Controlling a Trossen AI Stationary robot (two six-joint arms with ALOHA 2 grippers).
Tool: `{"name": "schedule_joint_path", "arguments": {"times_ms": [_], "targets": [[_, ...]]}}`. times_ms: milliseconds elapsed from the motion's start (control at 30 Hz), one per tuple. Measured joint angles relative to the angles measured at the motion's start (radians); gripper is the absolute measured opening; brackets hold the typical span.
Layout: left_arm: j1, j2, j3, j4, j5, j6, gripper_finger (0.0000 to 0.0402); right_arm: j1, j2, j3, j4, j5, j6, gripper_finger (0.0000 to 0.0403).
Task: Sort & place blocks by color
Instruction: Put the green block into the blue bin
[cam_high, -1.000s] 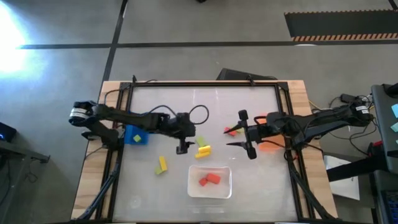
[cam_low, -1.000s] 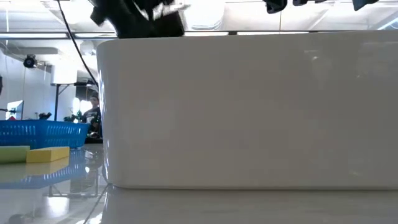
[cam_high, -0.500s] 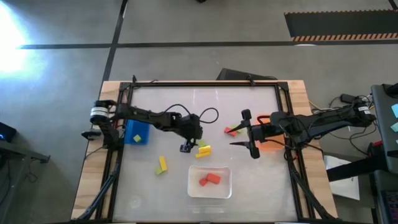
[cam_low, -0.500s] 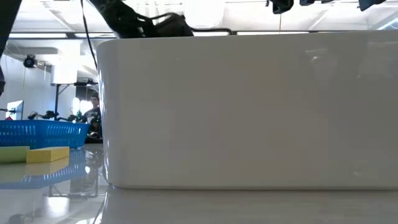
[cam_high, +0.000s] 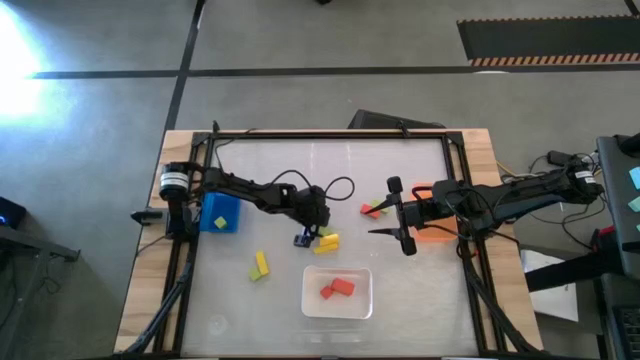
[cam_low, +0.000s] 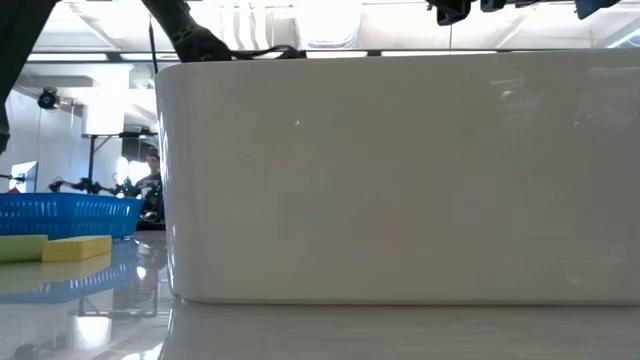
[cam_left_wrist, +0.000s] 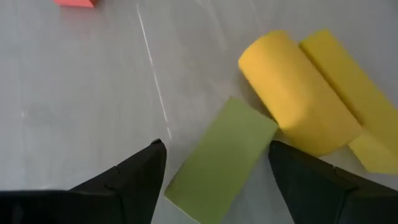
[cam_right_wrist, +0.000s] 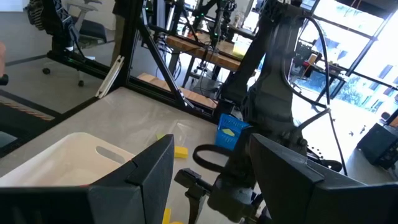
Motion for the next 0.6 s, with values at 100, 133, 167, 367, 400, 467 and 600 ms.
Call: {"name": "schedule_joint_path", "arguments": {"times_ms": [100, 133, 167, 367, 400, 467, 600], "targets": [[0.0, -0.003, -0.006, 0.003, 0.001, 0.0, 0.0256, 0.0, 0.0, 0.0, -0.001, 0.0, 0.0, 0.0201], [0.0, -0.003, -0.01, 0.002, 0.001, -0.001, 0.0247, 0.0, 0.0, 0.0, -0.001, 0.0, 0.001, 0.0201], [0.0, -0.003, -0.011, 0.002, 0.002, -0.004, 0.0237, 0.0, 0.0, 0.0, -0.001, 0.0, 0.001, 0.0201], [-0.001, -0.004, -0.017, 0.0, -0.033, -0.009, 0.0149, 0.0, 0.0, 0.0, -0.001, 0.0, 0.002, 0.0201], [0.001, -0.005, -0.018, 0.0, -0.036, -0.009, 0.0132, 0.0, 0.0, 0.0, -0.001, 0.0, 0.002, 0.0201], [0.006, -0.005, -0.019, 0.001, -0.047, -0.017, 0.0111, 0.0, 0.0, 0.0, -0.001, 0.0, 0.005, 0.0201], [0.009, -0.007, -0.019, 0.001, -0.086, -0.072, 0.0111, 0.0, 0.0, 0.0, -0.002, 0.0, 0.011, 0.0201]]}}
